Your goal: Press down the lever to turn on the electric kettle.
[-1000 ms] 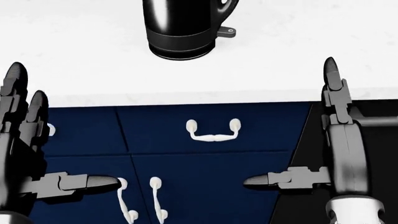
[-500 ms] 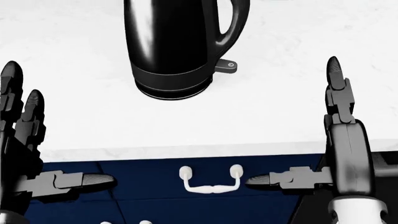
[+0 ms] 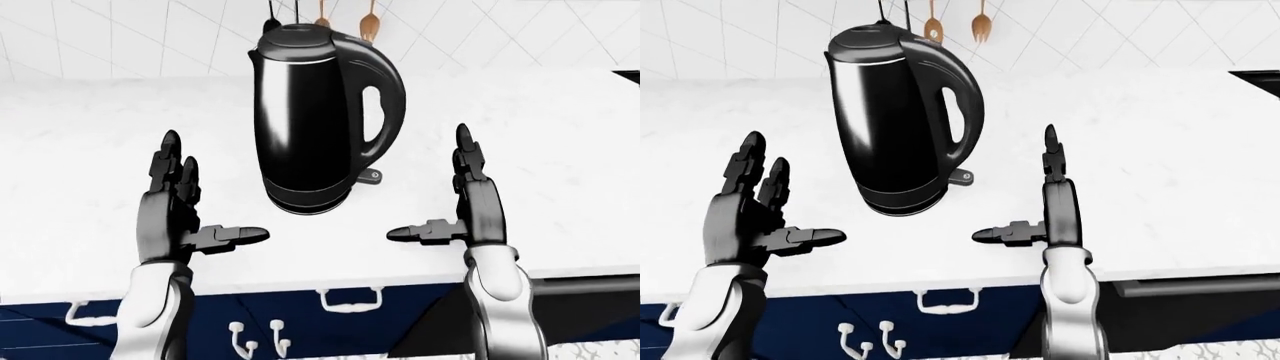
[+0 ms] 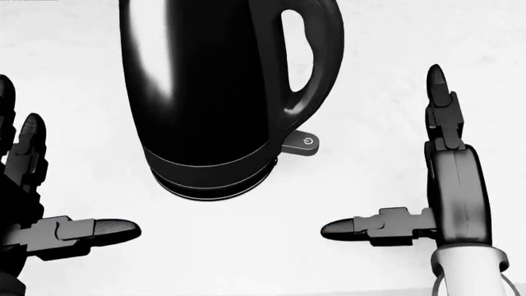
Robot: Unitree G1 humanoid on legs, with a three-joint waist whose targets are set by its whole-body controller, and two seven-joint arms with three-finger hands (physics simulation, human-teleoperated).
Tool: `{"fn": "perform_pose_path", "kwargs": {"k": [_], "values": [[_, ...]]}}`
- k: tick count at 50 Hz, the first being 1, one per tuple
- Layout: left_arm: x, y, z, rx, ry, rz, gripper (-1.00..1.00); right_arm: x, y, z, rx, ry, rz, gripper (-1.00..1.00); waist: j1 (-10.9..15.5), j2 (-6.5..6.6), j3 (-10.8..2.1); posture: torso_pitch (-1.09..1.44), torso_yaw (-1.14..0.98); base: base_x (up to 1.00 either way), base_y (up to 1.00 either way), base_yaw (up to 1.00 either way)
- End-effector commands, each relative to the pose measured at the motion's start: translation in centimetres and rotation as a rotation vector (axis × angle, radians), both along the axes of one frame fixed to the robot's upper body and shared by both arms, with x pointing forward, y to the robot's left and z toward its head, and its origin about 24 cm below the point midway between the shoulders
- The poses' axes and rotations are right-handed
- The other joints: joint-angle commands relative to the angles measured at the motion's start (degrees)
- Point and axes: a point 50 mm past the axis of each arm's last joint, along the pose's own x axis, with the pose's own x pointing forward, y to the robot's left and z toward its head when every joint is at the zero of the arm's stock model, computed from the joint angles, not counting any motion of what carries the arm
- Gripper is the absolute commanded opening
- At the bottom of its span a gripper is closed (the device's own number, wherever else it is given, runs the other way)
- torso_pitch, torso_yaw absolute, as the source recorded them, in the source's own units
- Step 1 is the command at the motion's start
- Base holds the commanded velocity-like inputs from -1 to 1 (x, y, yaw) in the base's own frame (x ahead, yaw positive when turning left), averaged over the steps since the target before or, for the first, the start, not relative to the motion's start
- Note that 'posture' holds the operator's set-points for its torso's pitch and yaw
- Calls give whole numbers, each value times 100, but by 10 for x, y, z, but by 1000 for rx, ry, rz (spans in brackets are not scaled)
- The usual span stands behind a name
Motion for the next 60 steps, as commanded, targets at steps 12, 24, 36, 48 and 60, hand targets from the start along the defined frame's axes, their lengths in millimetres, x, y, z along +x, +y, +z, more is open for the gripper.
{"fn": "perform_pose_path", "kwargs": {"k": [12,24,36,48,60], "values": [[-4,4,18,19,-100,23,100,0,-2,39,-46,-111,13,100,-14,161,-313,0,0,0,0,0],[-3,8,12,20,-93,33,100,6,-11,71,-99,-131,-3,100,8,111,-277,0,0,0,0,0],[-3,10,11,19,-93,38,100,19,-10,77,-107,-127,18,100,-3,136,-229,0,0,0,0,0],[-4,12,13,18,-95,44,100,37,2,92,-136,-117,64,100,-31,172,-247,0,0,0,0,0],[-4,13,12,17,-94,45,100,52,6,87,-142,-89,89,100,-8,174,-290,0,0,0,0,0]]}}
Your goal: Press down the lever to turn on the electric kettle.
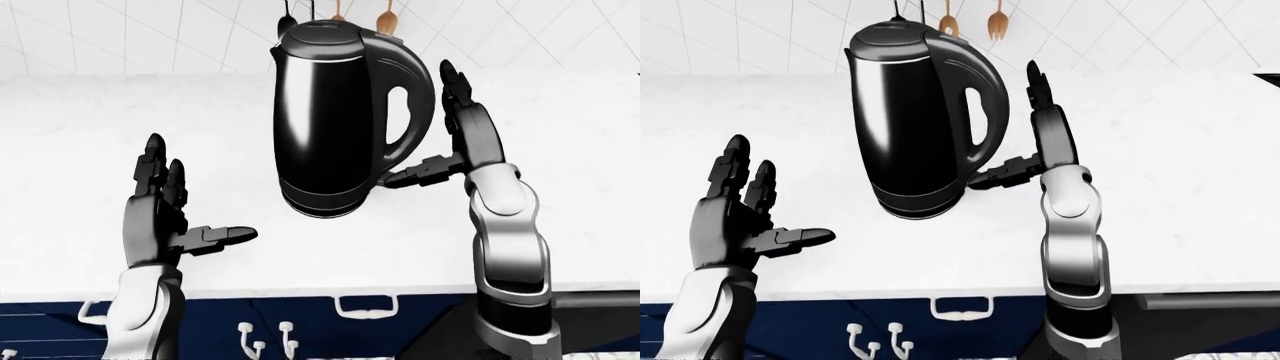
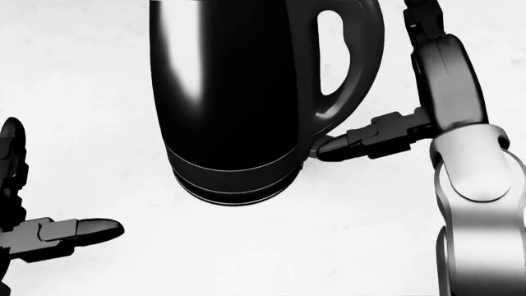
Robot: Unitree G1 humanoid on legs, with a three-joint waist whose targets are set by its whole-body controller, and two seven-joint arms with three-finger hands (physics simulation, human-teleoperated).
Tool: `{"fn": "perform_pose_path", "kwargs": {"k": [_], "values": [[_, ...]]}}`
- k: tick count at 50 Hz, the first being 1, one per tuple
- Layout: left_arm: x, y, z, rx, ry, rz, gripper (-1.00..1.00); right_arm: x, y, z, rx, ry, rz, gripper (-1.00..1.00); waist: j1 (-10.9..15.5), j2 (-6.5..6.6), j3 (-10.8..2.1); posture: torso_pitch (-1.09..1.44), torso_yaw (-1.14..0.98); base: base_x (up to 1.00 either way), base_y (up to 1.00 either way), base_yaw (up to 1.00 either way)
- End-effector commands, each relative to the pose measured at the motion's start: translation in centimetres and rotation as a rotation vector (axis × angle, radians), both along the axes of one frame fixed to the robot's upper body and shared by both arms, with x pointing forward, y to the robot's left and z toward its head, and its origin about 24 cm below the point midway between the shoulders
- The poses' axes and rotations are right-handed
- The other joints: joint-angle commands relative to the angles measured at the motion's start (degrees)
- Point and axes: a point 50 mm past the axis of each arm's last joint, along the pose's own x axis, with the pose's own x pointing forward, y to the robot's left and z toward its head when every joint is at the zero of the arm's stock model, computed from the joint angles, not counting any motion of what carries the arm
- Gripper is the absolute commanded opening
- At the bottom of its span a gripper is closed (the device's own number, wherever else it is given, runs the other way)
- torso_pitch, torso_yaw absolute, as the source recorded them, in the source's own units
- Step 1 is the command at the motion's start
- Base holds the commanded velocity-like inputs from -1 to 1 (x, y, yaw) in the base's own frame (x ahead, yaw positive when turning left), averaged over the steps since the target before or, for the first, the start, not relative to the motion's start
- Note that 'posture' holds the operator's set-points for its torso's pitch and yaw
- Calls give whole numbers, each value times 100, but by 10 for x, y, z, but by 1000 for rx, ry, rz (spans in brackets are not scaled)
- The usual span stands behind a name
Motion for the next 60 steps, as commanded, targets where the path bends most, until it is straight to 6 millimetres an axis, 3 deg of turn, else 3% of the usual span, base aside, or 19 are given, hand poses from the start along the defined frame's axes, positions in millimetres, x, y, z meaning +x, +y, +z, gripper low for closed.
{"fn": "perform_pose_path", "kwargs": {"k": [1,23,30,42,47,60], "values": [[-2,-1,15,21,-86,-5,100,-4,1,18,-12,-96,2,100,-5,14,-122,0,0,0,0,0],[-2,-1,17,20,-87,-5,100,14,-16,22,-30,-42,-105,100,10,4,-169,0,0,0,0,0],[-3,-1,16,21,-87,-5,100,22,-13,15,-26,-4,-99,100,12,8,-172,0,0,0,0,0],[-2,-1,16,21,-87,-4,100,15,-10,7,12,-14,-74,100,17,6,-153,0,0,0,0,0],[-2,-1,15,22,-86,-3,100,16,-12,-9,38,41,-74,100,12,-5,-146,0,0,0,0,0],[-3,-1,14,20,-86,-3,100,22,-11,-23,45,97,-63,100,0,-12,-160,0,0,0,0,0]]}}
